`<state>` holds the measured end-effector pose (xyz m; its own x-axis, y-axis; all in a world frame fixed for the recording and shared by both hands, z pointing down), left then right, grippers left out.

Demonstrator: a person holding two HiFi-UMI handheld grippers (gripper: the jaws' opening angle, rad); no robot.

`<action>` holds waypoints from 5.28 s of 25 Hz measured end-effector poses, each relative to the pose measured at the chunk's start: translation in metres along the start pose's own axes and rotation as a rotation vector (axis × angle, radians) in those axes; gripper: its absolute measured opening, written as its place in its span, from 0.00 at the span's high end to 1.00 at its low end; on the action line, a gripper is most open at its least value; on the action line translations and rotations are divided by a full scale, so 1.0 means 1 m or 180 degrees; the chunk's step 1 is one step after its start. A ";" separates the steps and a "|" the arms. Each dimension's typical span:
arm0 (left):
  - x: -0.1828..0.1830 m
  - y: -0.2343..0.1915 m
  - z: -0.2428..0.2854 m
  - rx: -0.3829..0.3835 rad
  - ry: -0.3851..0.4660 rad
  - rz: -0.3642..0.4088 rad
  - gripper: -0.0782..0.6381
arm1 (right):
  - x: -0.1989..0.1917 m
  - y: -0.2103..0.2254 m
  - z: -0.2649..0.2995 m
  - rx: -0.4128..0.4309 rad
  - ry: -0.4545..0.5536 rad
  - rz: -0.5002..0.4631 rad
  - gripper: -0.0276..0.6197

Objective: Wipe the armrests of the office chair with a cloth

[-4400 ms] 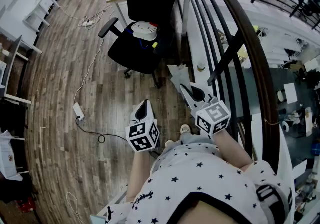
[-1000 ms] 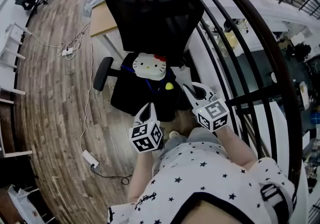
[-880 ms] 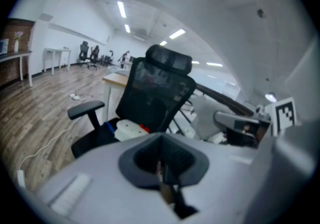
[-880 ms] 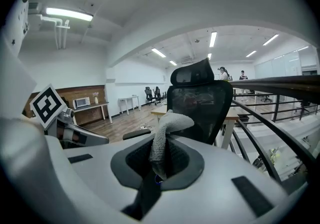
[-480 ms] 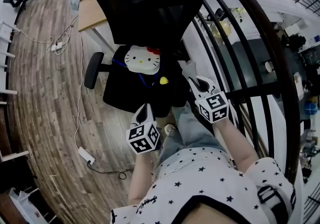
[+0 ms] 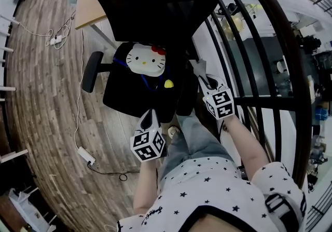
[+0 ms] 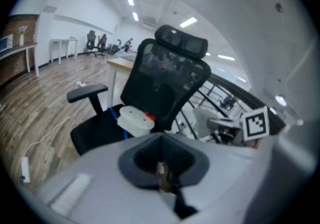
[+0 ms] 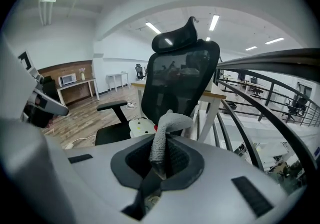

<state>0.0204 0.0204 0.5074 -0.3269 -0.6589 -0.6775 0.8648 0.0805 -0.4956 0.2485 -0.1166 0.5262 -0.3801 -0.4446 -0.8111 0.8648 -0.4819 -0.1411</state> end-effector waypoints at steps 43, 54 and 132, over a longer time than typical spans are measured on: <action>-0.004 0.001 0.076 -0.0066 -0.0318 -0.0021 0.89 | -0.091 -0.006 0.119 0.0384 -0.0967 -0.0527 0.92; -0.008 0.005 0.067 -0.0102 -0.0339 -0.0002 0.89 | -0.091 -0.011 0.117 0.0197 -0.1037 -0.0422 0.92; -0.071 0.024 -0.020 -0.0209 -0.0331 0.0071 0.89 | -0.149 -0.132 -0.009 0.0771 -0.1034 -0.0688 0.92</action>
<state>0.0571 0.0840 0.5323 -0.2635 -0.7302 -0.6304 0.8435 0.1426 -0.5178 0.1941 0.0197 0.6602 -0.6600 -0.5094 -0.5522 0.6674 -0.7351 -0.1195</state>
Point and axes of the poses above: the fingertips, and each gripper's own axes: z forward along the fingers, y to its right, x out of its top, the point moved 5 cm from there along -z, backward along the fingers, and after that the axes turned 12 degrees about -x, right-handed, at the moved point
